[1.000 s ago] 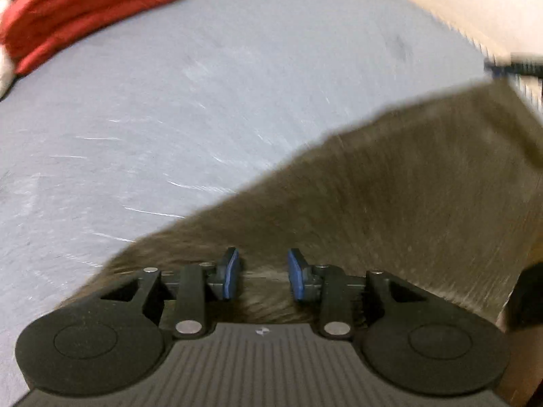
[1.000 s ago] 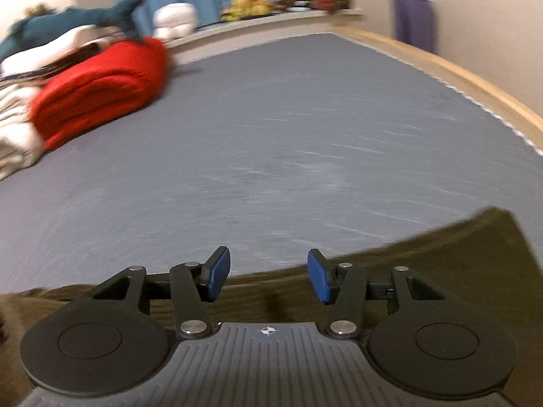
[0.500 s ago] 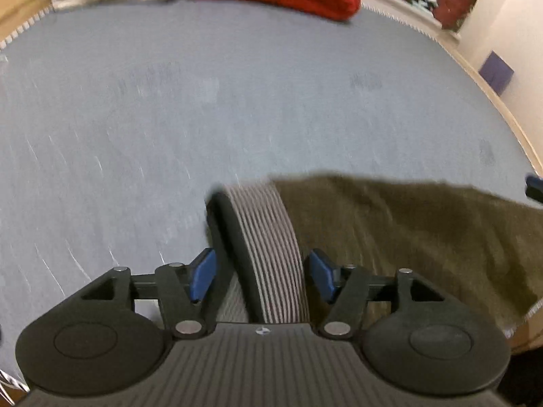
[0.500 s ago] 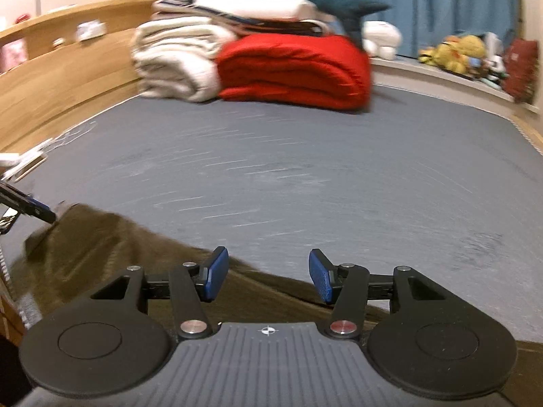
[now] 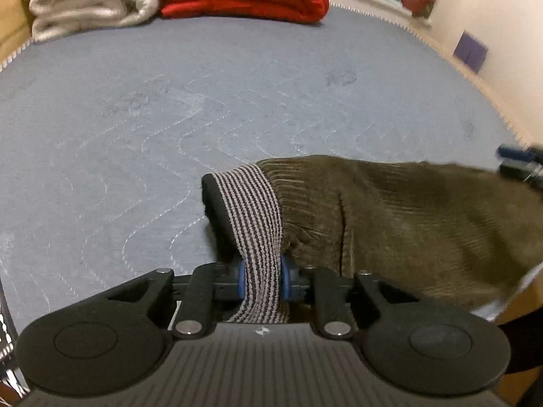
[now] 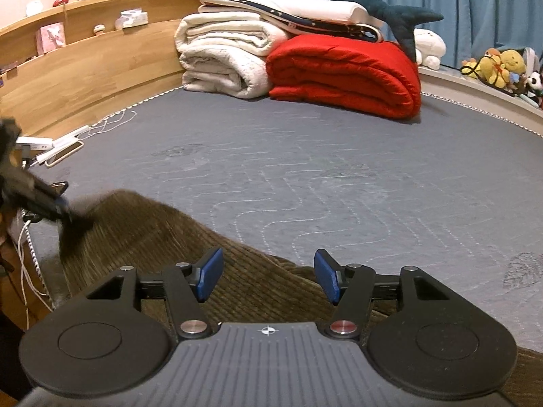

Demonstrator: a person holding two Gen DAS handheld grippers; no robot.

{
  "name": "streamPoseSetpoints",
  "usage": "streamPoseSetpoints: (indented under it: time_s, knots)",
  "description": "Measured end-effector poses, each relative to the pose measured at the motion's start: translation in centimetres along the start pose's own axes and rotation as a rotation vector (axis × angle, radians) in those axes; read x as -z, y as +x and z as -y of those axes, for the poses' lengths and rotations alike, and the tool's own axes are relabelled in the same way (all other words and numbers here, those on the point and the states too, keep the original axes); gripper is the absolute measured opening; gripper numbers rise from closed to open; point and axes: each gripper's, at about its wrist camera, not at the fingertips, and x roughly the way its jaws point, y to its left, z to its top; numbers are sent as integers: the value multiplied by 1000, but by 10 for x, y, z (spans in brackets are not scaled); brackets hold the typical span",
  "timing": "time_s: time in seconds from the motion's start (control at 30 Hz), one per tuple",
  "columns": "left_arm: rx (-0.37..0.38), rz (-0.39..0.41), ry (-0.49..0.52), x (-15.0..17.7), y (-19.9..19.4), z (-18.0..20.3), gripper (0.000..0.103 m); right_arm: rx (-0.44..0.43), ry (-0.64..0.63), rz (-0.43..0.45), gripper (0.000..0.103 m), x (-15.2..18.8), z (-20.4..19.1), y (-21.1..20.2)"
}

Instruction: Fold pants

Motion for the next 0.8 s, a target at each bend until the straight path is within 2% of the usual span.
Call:
streamPoseSetpoints:
  time_s: [0.03,0.07,0.1,0.13,0.2,0.3,0.43,0.5,0.53,0.57,0.6,0.63,0.7,0.8]
  knots:
    - [3,-19,-7,3,0,-7,30,-4,-6,-3,62,1,-2,1]
    - [-36,-43,7,5,2,-9,41,-9,-12,-10,62,2,-3,2]
    - [-92,-60,23,6,5,-8,46,-15,-17,-19,62,4,-4,5]
    - [-147,-56,29,5,5,-10,57,-21,-26,-35,62,7,-6,8]
    - [-164,29,2,-2,-6,-9,57,-30,-45,-67,62,12,-10,14]
    - [-108,140,7,-14,-14,6,57,-55,-86,-107,62,21,-18,20]
    - [-57,203,144,-25,4,49,53,-77,-148,-125,63,28,-32,22]
    - [-76,190,242,-27,27,66,46,-82,-173,-132,63,30,-36,23]
    - [-113,150,271,-25,45,65,45,-84,-182,-135,63,30,-37,22]
    - [-207,46,269,-24,69,57,43,-83,-189,-134,63,31,-37,21]
    - [-292,-51,246,-20,91,44,47,-79,-191,-134,63,31,-37,20]
    - [-300,-65,227,-16,96,39,57,-71,-189,-131,63,32,-36,18]
    - [-301,-54,196,-23,89,39,57,-57,-174,-123,64,30,-30,14]
    - [-343,20,221,-21,70,55,57,-9,-143,-110,66,29,-18,10]
